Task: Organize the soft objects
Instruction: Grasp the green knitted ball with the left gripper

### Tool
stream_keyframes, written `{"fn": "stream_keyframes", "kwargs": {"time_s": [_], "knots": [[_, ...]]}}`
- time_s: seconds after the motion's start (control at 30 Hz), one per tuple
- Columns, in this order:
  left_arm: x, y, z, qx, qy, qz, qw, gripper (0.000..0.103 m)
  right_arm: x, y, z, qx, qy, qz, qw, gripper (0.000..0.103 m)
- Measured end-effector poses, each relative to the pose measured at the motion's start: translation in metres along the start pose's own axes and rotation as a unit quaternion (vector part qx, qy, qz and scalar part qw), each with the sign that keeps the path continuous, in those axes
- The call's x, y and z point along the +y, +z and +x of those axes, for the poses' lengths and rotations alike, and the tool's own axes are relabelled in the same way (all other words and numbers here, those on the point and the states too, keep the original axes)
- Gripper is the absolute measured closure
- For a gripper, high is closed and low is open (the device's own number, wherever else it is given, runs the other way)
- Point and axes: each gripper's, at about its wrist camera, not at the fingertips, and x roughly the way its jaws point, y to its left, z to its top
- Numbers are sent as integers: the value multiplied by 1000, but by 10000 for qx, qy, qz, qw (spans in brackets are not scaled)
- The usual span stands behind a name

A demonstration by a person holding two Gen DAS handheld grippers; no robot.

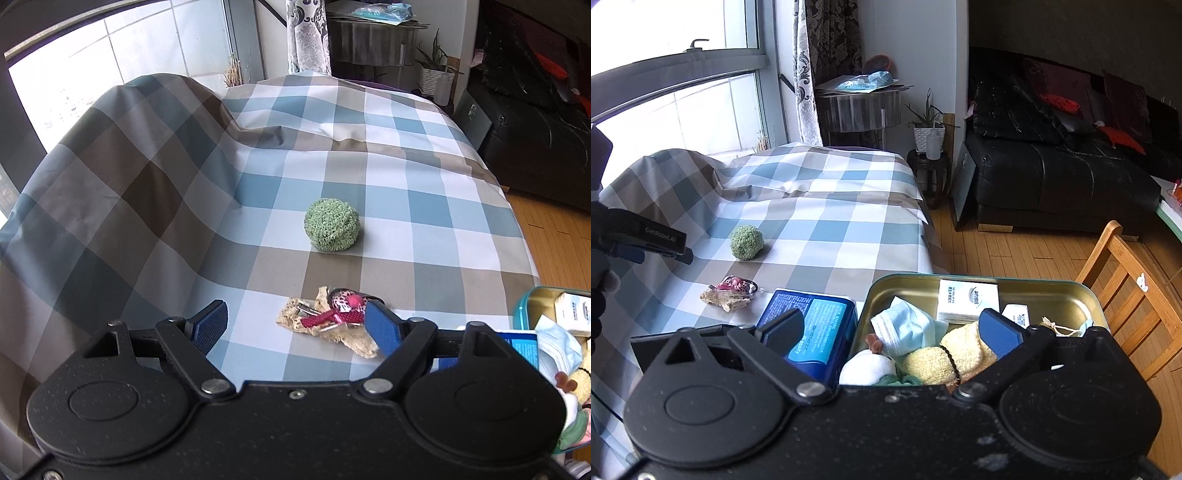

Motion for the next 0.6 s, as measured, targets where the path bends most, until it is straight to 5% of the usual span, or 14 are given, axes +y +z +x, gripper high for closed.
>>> {"fn": "stream_keyframes", "kwargs": {"time_s": [0.2, 0.37, 0.6], "knots": [[1, 19, 30, 9, 48, 26, 10000, 26, 18, -1, 5, -74, -30, -76, 9999, 1], [-3, 35, 57, 148, -107, -104, 9998, 26, 27, -4, 10, -117, -475, 137, 9987, 1], [-20, 46, 89, 223, -107, 56, 9997, 26, 30, 1, 18, 139, -229, 62, 9996, 1]]}}
